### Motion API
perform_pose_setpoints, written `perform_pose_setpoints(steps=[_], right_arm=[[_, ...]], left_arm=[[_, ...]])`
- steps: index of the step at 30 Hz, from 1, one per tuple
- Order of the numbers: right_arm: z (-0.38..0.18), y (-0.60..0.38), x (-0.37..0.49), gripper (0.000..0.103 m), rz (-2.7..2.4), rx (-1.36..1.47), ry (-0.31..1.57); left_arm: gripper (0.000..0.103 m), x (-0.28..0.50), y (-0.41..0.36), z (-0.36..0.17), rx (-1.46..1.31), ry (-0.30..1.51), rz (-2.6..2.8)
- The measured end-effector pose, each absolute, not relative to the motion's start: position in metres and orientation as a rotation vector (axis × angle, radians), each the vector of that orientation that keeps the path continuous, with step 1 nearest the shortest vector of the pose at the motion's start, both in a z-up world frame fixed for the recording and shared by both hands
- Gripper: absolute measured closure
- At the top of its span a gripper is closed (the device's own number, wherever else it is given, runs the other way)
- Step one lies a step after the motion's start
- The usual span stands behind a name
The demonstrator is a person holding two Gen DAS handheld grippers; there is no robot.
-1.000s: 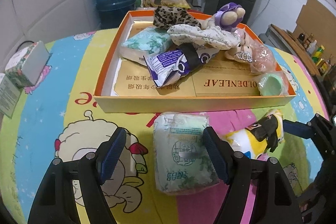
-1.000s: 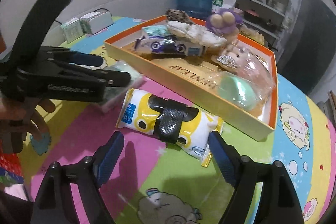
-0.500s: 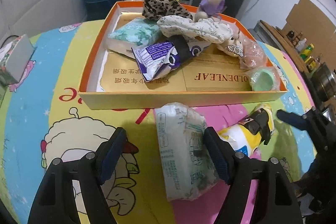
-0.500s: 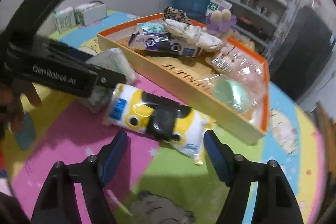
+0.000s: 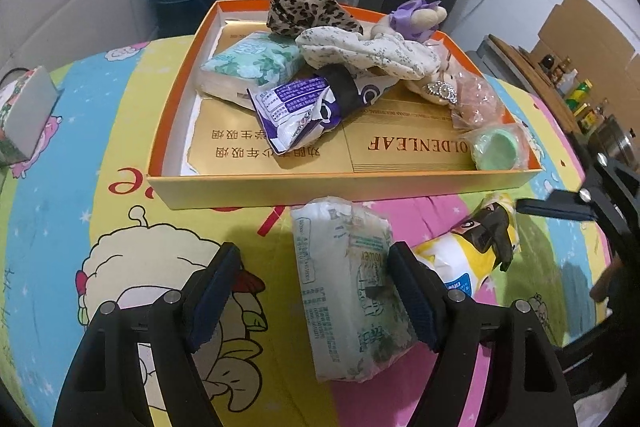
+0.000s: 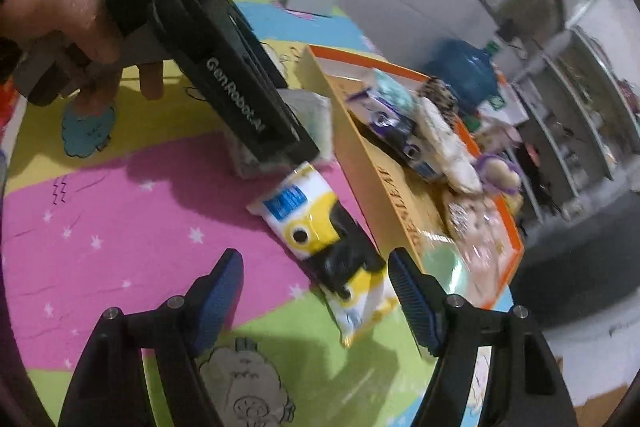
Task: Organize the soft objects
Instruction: 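Grasp the white tissue pack with the left gripper while the right gripper grasps the yellow-white snack bag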
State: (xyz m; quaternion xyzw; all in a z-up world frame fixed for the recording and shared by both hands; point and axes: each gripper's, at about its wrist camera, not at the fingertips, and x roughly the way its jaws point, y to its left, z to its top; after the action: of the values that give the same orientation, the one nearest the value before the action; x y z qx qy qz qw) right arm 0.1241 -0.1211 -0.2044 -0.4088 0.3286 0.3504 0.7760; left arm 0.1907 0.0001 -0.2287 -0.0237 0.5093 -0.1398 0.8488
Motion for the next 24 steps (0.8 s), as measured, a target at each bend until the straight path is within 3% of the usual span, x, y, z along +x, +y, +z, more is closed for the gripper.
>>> perform_pose_setpoints(steps=[13, 19, 24], right_arm=[[-0.223, -0.113, 0.174, 0.029, 0.982, -0.866, 0.833], [-0.225, -0.115, 0.194, 0.029, 0.93, -0.723, 1.011], [-0.224, -0.119, 0.185, 0.044, 0.892, -0.672, 1.003]], left_arm=[[0.024, 0.194, -0.001, -0.229, -0.047, 1.077, -0.307], [0.024, 0.193, -0.003, -0.229, -0.045, 1.075, -0.304], [0.024, 0.193, -0.005, -0.229, -0.044, 1.078, -0.299]])
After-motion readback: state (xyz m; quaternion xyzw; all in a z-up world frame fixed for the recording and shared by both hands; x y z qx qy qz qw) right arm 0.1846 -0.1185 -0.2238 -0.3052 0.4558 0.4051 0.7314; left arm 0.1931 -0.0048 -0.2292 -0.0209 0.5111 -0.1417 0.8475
